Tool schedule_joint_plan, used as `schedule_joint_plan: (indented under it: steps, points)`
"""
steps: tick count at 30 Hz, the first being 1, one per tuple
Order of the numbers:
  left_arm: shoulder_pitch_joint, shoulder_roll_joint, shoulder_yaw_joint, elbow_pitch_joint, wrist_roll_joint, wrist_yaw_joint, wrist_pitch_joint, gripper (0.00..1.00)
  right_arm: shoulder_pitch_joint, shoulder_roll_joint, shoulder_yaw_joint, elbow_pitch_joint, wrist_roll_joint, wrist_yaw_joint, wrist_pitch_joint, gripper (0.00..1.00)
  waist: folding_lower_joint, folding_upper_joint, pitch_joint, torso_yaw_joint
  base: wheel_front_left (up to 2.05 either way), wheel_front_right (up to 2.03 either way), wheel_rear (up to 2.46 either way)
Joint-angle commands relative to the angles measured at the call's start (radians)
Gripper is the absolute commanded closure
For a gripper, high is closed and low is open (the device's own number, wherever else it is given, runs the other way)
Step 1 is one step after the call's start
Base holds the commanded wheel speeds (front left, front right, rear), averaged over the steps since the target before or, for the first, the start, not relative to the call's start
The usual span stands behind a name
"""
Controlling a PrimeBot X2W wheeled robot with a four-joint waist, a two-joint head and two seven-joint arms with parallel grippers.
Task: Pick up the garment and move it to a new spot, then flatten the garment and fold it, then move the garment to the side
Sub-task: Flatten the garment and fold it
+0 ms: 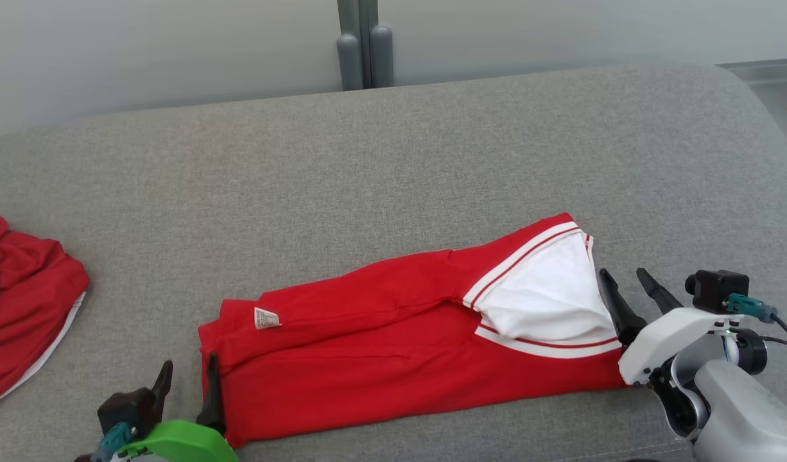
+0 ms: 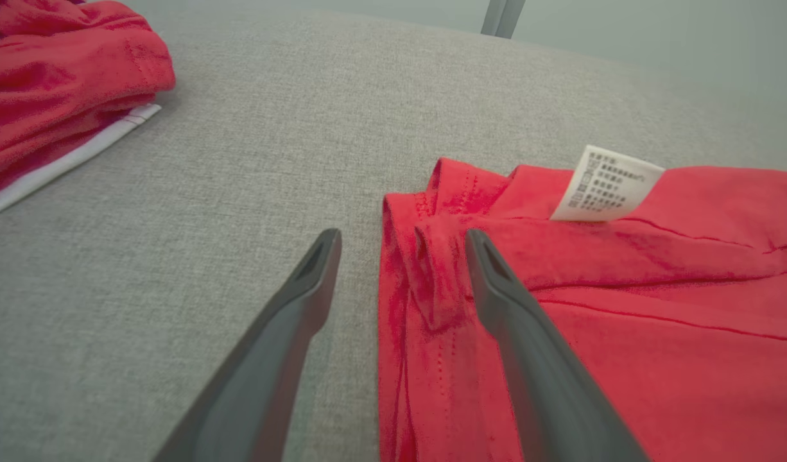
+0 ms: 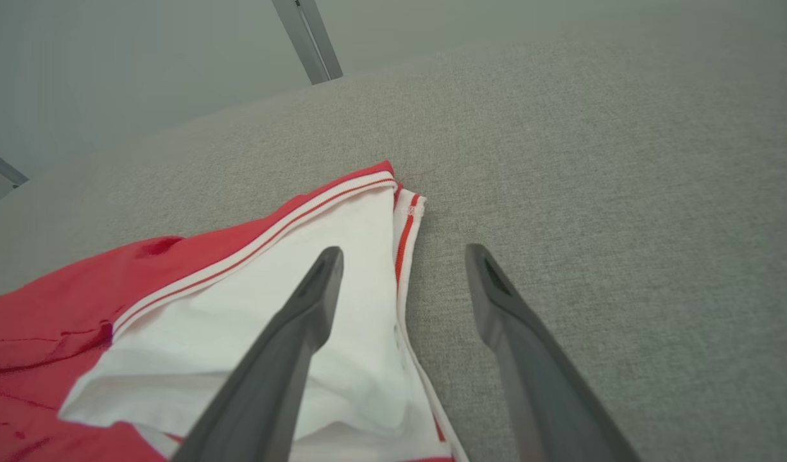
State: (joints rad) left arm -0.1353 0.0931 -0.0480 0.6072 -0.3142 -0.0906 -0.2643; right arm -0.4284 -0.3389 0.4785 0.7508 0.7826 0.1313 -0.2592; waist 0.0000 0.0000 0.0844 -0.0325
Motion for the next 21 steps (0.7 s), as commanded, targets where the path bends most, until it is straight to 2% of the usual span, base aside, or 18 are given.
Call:
schedule_joint_plan:
  steps: [1, 5, 11, 21]
  points:
    - [0.037, -0.007, 0.024, -0.031, 0.013, 0.014, 0.000, 0.00, 0.033, 0.000, -0.015, -0.022, -0.028, -0.001, -0.006, 0.00, 0.0000, 0.0000, -0.023, 0.000, 0.00, 0.00, 0.00]
    - [0.119, -0.030, 0.069, -0.099, 0.044, 0.021, 0.000, 0.00, 0.092, 0.027, -0.053, -0.077, -0.073, -0.001, -0.006, 0.00, 0.0000, 0.0000, -0.053, 0.005, 0.00, 0.00, 0.00]
    - [0.163, -0.038, 0.087, -0.143, 0.069, 0.015, 0.000, 0.00, 0.145, 0.063, -0.090, -0.090, -0.121, -0.001, -0.006, 0.00, 0.0000, 0.0000, -0.073, 0.015, 0.00, 0.00, 0.00]
    - [0.167, -0.041, 0.057, -0.206, 0.050, 0.028, 0.000, 0.00, 0.184, 0.103, -0.239, -0.081, -0.233, -0.001, -0.006, 0.00, 0.0000, 0.0000, -0.048, 0.043, 0.00, 0.00, 0.00]
